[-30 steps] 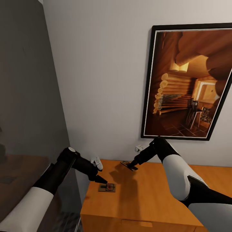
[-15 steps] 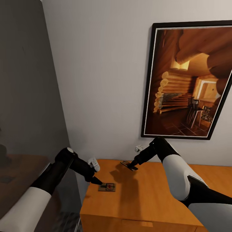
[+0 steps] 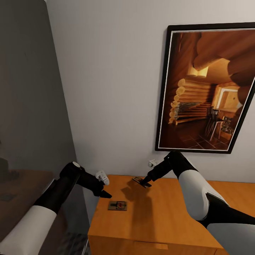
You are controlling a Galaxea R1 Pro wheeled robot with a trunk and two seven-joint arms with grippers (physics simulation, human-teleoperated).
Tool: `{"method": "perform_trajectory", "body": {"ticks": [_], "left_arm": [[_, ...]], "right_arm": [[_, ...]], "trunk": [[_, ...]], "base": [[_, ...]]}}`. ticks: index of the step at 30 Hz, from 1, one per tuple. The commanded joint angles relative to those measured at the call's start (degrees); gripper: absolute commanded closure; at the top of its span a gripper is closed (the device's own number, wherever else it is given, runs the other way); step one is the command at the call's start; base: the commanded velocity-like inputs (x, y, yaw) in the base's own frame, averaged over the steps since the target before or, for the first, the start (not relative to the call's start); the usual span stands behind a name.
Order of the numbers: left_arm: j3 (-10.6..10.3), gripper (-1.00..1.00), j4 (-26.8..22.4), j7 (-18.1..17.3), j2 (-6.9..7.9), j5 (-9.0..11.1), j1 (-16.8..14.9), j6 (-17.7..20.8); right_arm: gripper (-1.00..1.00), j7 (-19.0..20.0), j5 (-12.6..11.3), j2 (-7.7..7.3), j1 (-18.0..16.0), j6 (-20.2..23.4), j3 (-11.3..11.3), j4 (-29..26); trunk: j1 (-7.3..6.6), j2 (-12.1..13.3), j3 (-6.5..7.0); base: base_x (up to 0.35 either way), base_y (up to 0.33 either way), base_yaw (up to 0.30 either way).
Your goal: Take the four mousetraps from the cabinet in the bathroom and place them on the bathroom floor. Make sure all four end up on the same floor surface, and ensure that at least two of them are either under or directly next to the same bathroom sink.
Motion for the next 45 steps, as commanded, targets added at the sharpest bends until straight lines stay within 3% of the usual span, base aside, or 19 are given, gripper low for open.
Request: {"method": "perform_trajectory", "body": {"ticks": [1,5,11,13,16,18,20,22,23,26,34,45], "left_arm": [[-0.01,-1.00,0.00,0.05,-0.08,-0.01,0.00,0.01],[-0.10,-1.00,-0.05,0.22,-0.63,-0.09,0.00,0.03],[-0.58,-1.00,-0.08,0.69,-2.88,-0.25,-0.02,-0.15],[-0.97,-1.00,-0.11,1.23,-3.37,-1.23,-0.08,-0.27],[-1.80,-1.00,-0.10,1.76,-4.17,-5.67,-0.15,-0.35],[-2.32,-1.00,-0.09,1.99,-5.65,-9.49,-0.16,-0.36],[-3.07,-1.00,-0.46,2.16,-8.28,-14.88,-0.17,-0.48],[-3.70,-1.00,-0.62,2.15,-10.11,-18.20,-0.17,-0.60],[-4.25,-1.00,-0.68,2.09,-11.08,-19.76,-0.17,-0.70],[-6.90,-1.00,-0.74,1.98,-11.97,-21.65,-0.18,-0.88],[-11.64,-1.00,-1.55,1.47,-12.42,-22.22,-0.18,-1.20],[-21.61,-1.00,-3.65,0.98,-11.86,-22.46,-0.18,-1.15]], "right_arm": [[1.00,0.17,-0.06,-0.01,0.00,0.29,-0.02,0.00],[1.00,0.17,-0.06,0.01,0.00,0.17,-0.02,0.03],[1.00,-0.61,-0.12,-0.04,0.00,0.11,-0.09,0.01],[1.00,-1.52,-0.17,-0.10,0.00,-0.05,-0.10,0.00],[1.00,-2.79,-0.16,-0.08,0.00,-0.44,-0.06,0.00],[1.00,-3.21,-0.14,-0.07,0.00,-0.52,-0.01,0.00],[1.00,-3.52,0.11,-0.07,0.00,-0.52,0.09,0.00],[1.00,-3.94,0.20,-0.07,0.00,-0.48,0.12,0.00],[1.00,-4.35,0.17,-0.06,0.00,-0.45,0.14,0.00],[1.00,-5.43,0.08,-0.11,0.00,-0.42,0.09,0.00],[1.00,-6.51,0.25,-0.12,0.00,-0.41,0.14,0.00],[1.00,-6.59,0.11,-0.15,0.00,-0.46,0.08,0.00]], "trunk": [[0.00,0.00,0.00],[0.00,0.00,0.00],[0.00,0.00,0.00],[0.00,0.00,0.00],[0.00,0.00,0.00],[0.00,0.00,0.00],[0.00,0.00,0.00],[0.00,0.00,0.00],[0.00,0.00,0.00],[0.00,0.00,0.00],[0.00,0.00,0.00],[0.00,0.00,0.00]], "base": [[0.000,0.000,0.000],[0.000,0.000,0.000],[0.000,0.000,0.000],[0.000,0.000,0.000],[0.000,0.000,0.000],[0.000,0.000,0.000],[0.000,0.000,0.000],[0.000,0.000,0.000],[0.000,0.000,0.000],[0.000,0.000,0.000],[0.000,0.000,0.000],[0.000,0.000,0.000]]}}
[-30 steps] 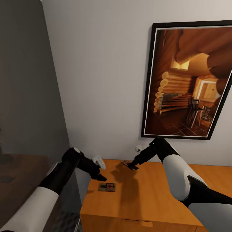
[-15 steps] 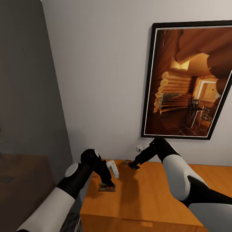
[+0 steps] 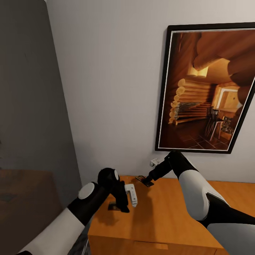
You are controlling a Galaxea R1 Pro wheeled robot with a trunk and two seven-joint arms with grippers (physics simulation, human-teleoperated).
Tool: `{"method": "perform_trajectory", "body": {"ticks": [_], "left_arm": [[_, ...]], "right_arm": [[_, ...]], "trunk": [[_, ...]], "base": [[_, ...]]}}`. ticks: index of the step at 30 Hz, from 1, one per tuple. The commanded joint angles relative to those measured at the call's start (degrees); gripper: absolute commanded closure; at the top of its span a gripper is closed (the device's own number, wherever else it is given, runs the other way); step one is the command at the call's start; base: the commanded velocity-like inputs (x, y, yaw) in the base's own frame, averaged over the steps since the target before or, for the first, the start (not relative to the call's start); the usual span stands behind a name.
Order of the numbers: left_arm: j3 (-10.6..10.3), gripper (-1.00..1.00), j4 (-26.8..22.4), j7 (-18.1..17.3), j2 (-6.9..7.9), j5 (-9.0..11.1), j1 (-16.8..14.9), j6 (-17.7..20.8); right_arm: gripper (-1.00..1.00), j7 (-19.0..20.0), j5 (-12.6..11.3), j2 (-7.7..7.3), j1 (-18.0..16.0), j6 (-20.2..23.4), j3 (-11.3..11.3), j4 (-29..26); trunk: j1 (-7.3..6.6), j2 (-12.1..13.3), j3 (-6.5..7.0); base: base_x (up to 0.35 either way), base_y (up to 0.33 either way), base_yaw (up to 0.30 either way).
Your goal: Take the four mousetraps from the cabinet in the bathroom and place them on the bathroom floor. Make sure all four end up on the same floor surface, and ensure that at least two of them are either under or directly next to the same bathroom sink.
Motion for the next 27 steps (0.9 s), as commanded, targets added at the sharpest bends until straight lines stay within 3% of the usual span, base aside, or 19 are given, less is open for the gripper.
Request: {"method": "perform_trajectory", "body": {"ticks": [1,10,15,17,27], "left_arm": [[-0.57,-1.00,-0.10,-0.02,0.42,-0.01,0.00,-0.01],[-1.42,-1.00,-2.14,-0.05,2.45,-0.11,0.00,-0.15],[-1.15,-1.00,-7.16,-1.39,6.47,0.07,0.00,-0.12],[-1.00,-1.00,-7.70,-2.33,7.28,0.06,0.00,-0.12],[-0.87,-1.00,-7.64,-3.47,7.24,0.13,0.00,-0.20]], "right_arm": [[1.00,0.14,-0.09,0.00,0.00,0.30,-0.02,0.00],[1.00,0.14,-0.05,0.00,0.00,0.28,0.05,0.00],[1.00,0.14,-0.16,0.00,0.00,0.21,0.06,0.00],[1.00,0.14,-0.18,0.00,0.00,0.20,0.06,0.00],[1.00,0.14,-0.20,0.00,0.00,0.19,-0.03,0.00]], "trunk": [[0.00,0.00,0.00],[0.00,0.00,0.00],[0.00,0.00,0.00],[0.00,0.00,0.00],[0.00,0.00,0.00]], "base": [[0.000,0.000,0.000],[0.000,0.000,0.000],[0.000,0.000,0.000],[0.000,0.000,0.000],[0.000,0.000,0.000]]}}
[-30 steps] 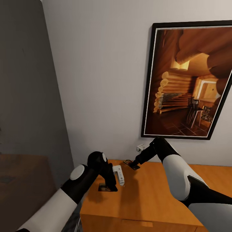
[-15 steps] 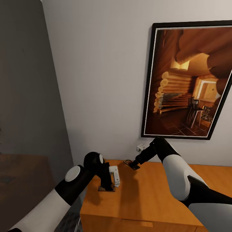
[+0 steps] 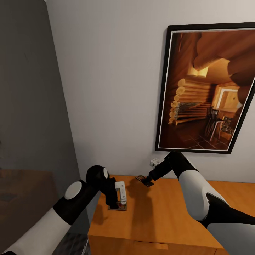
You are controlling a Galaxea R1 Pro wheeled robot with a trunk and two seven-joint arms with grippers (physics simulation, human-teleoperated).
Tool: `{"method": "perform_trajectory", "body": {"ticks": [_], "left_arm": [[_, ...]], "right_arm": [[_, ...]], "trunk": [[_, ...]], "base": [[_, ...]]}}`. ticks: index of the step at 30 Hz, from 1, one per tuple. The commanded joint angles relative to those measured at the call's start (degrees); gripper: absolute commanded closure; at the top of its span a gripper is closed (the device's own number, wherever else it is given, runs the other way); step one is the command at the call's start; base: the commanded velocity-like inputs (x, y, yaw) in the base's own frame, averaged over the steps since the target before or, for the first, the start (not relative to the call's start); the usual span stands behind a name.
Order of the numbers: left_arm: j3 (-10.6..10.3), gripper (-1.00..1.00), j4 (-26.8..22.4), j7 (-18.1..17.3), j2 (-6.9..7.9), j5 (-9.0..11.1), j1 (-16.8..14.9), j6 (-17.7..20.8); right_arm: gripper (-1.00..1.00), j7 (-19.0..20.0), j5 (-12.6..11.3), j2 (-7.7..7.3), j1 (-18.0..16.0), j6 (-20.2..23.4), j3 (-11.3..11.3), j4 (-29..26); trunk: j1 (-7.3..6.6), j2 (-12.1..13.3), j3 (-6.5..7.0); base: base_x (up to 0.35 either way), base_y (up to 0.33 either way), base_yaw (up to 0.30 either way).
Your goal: Take the four mousetraps from the cabinet in the bathroom and place them on the bathroom floor. Make sure all four end up on the same floor surface, and ensure that at least two of them are either under or directly next to the same bathroom sink.
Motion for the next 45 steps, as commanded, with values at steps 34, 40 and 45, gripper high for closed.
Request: {"method": "perform_trajectory", "body": {"ticks": [34,40,45], "left_arm": [[3.98,-1.00,1.23,0.21,-0.85,0.45,0.00,-0.16],[4.05,-1.00,1.26,0.24,-2.47,1.25,0.01,-1.89],[4.16,-1.00,1.27,0.41,-2.59,4.12,0.00,-2.48]], "right_arm": [[1.00,0.07,0.09,0.00,0.09,0.24,0.04,0.77],[1.00,0.06,0.11,0.00,0.12,0.23,0.07,0.91],[1.00,0.06,0.11,0.00,0.14,0.22,0.07,0.94]], "trunk": [[2.20,-4.01,-1.80],[2.42,-4.41,-1.97],[3.51,-6.42,-2.87]], "base": [[0.000,0.000,0.000],[0.000,0.000,0.000],[0.000,0.000,0.000]]}}
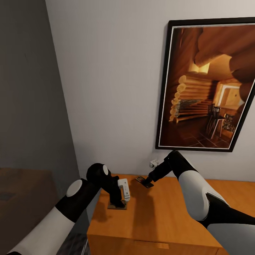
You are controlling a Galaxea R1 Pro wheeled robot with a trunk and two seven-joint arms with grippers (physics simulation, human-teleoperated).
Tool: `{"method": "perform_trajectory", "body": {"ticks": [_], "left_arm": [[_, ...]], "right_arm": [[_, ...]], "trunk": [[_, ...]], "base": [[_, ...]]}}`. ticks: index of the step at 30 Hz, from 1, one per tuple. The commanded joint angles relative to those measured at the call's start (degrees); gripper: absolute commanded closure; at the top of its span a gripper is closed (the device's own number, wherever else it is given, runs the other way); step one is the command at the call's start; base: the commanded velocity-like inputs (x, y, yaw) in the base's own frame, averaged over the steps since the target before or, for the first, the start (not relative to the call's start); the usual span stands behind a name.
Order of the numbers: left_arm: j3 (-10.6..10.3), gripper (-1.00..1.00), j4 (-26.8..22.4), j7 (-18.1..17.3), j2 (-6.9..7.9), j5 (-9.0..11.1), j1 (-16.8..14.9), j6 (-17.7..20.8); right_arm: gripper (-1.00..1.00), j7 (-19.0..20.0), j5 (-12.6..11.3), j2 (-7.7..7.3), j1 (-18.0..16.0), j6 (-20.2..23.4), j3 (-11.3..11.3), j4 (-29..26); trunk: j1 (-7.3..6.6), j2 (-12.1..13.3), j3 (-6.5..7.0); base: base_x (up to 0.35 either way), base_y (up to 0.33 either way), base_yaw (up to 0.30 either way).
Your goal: Take the four mousetraps from the cabinet in the bathroom and place them on the bathroom floor. Make sure all four end up on the same floor surface, and ensure that at least two of them are either under or directly next to the same bathroom sink.
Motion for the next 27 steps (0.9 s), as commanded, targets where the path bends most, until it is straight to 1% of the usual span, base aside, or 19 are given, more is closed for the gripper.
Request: {"method": "perform_trajectory", "body": {"ticks": [1,3,9,11,13,14,15,17,18,21,27], "left_arm": [[-0.01,-1.00,0.00,0.02,0.01,0.35,0.00,-0.04],[-0.04,-1.00,0.00,0.07,-0.02,1.21,0.00,-0.11],[-0.05,-1.00,0.91,0.10,-0.04,1.82,0.00,-0.32],[0.00,-1.00,1.78,0.10,-0.04,1.80,0.01,-1.12],[0.09,-1.00,2.50,0.10,-0.02,1.77,0.01,-2.67],[0.29,-1.00,2.80,0.10,0.00,1.75,0.00,-3.71],[0.51,-1.00,2.91,0.10,0.01,1.75,0.00,-4.14],[1.53,-1.00,3.23,0.10,0.03,1.77,0.00,-5.06],[2.38,-1.00,3.53,0.10,0.04,1.82,0.00,-5.45],[3.85,-1.00,4.51,0.13,0.04,1.84,0.00,-5.91],[5.36,-1.00,6.53,0.21,0.24,1.79,0.00,-7.05]], "right_arm": [[1.00,0.14,-0.10,0.00,0.00,0.31,-0.02,-0.01],[1.00,0.14,-0.10,0.00,-0.03,0.31,-0.02,-0.04],[1.00,0.14,-0.11,0.00,-0.02,0.31,-0.02,0.02],[1.00,0.14,-0.10,0.00,-0.03,0.31,-0.02,0.03],[1.00,0.14,-0.10,0.00,0.00,0.31,-0.02,0.02],[1.00,0.14,-0.10,0.00,0.01,0.31,-0.02,0.03],[1.00,0.14,-0.10,0.00,0.00,0.31,-0.02,0.03],[1.00,0.14,-0.12,0.00,0.01,0.31,-0.02,0.00],[1.00,0.14,-0.14,0.00,0.01,0.31,-0.02,0.01],[1.00,0.14,-0.17,0.00,-0.02,0.31,-0.02,0.01],[1.00,0.14,-0.12,0.00,-0.01,0.31,-0.02,0.03]], "trunk": [[0.23,-0.42,-0.19],[0.67,-1.22,-0.54],[1.98,-3.63,-1.62],[2.42,-4.43,-1.98],[2.86,-5.23,-2.34],[2.86,-5.23,-2.34],[2.86,-5.23,-2.34],[2.86,-5.23,-2.34],[2.86,-5.23,-2.34],[2.86,-5.23,-2.34],[2.86,-5.23,-2.34]], "base": [[0.000,0.000,0.000],[0.000,0.000,0.000],[0.000,0.000,0.000],[0.000,0.000,0.000],[0.000,0.000,0.000],[0.000,0.000,0.000],[0.000,0.000,0.000],[0.000,0.000,0.000],[0.000,0.000,0.000],[0.000,0.000,0.000],[0.000,0.000,0.000]]}}
